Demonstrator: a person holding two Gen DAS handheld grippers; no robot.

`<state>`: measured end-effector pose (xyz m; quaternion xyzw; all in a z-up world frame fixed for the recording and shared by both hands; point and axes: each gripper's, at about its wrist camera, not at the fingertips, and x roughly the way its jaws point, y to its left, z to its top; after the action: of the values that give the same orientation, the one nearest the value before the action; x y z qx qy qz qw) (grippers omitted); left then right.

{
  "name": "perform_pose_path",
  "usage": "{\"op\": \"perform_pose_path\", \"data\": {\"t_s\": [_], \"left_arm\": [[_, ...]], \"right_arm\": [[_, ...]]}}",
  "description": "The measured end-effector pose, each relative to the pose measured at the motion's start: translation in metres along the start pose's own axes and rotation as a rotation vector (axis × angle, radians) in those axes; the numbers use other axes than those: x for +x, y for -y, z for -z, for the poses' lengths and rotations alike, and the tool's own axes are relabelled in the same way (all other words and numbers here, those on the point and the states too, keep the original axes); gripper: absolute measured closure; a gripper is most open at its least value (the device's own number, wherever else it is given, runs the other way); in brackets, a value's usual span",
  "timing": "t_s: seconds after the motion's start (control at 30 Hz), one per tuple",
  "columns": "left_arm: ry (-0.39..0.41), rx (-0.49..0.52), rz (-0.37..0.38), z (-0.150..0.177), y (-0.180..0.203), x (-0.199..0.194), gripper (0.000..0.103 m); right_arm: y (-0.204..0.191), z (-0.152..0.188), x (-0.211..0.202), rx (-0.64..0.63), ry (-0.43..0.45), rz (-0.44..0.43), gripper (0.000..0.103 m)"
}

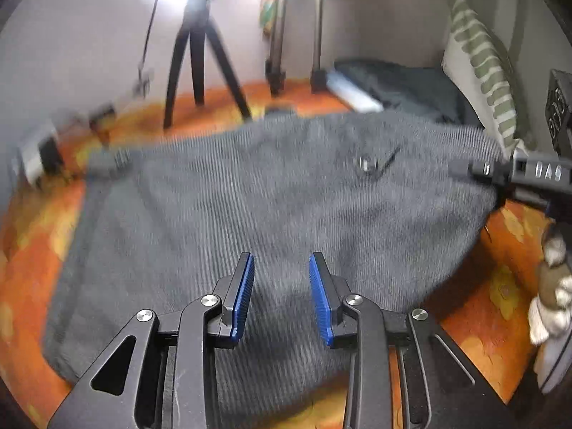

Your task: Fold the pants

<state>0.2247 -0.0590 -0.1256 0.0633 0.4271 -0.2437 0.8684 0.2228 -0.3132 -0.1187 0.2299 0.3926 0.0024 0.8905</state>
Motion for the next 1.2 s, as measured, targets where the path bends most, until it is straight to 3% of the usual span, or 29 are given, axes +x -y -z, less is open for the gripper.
{"op": "perform_pose_path", "data": {"t_s": [0.07, 0.17, 0.3, 0.47, 0.7, 0.9, 1.07, 1.2], "left_arm": [[-0.039, 0.001, 0.004, 0.012, -0.001, 0.009, 0.073], [-0.035, 0.063, -0.034, 0.015, 0.008, 0.004, 0.073], [0.053, 0.054, -0.058, 0.006, -0.007, -0.034, 0.073], [0.134, -0.076, -0.132, 0.012, -0.073, -0.084, 0.073], [0.168, -0.294, -0.207, 0.049, -0.162, -0.128, 0.073], [0.204, -0.377, -0.259, 0.069, -0.206, -0.157, 0.073], [0.259, -0.466, -0.272, 0.081, -0.24, -0.183, 0.073], [0.277, -0.509, -0.268, 0.087, -0.254, -0.19, 0.073]], "right_arm": [[-0.006, -0.001, -0.001, -0.01, 0.01, 0.008, 0.083], [-0.021, -0.004, -0.003, -0.05, 0.03, 0.023, 0.084], [-0.047, -0.008, -0.012, -0.131, 0.067, 0.041, 0.085], [-0.084, -0.006, -0.017, -0.241, 0.104, 0.064, 0.085], [-0.157, 0.006, -0.006, -0.404, 0.117, 0.047, 0.086], [-0.25, 0.045, 0.026, -0.598, 0.098, 0.035, 0.086], [-0.324, 0.113, 0.076, -0.845, 0.019, 0.077, 0.087], [-0.344, 0.15, 0.103, -0.94, -0.034, 0.108, 0.089]]}}
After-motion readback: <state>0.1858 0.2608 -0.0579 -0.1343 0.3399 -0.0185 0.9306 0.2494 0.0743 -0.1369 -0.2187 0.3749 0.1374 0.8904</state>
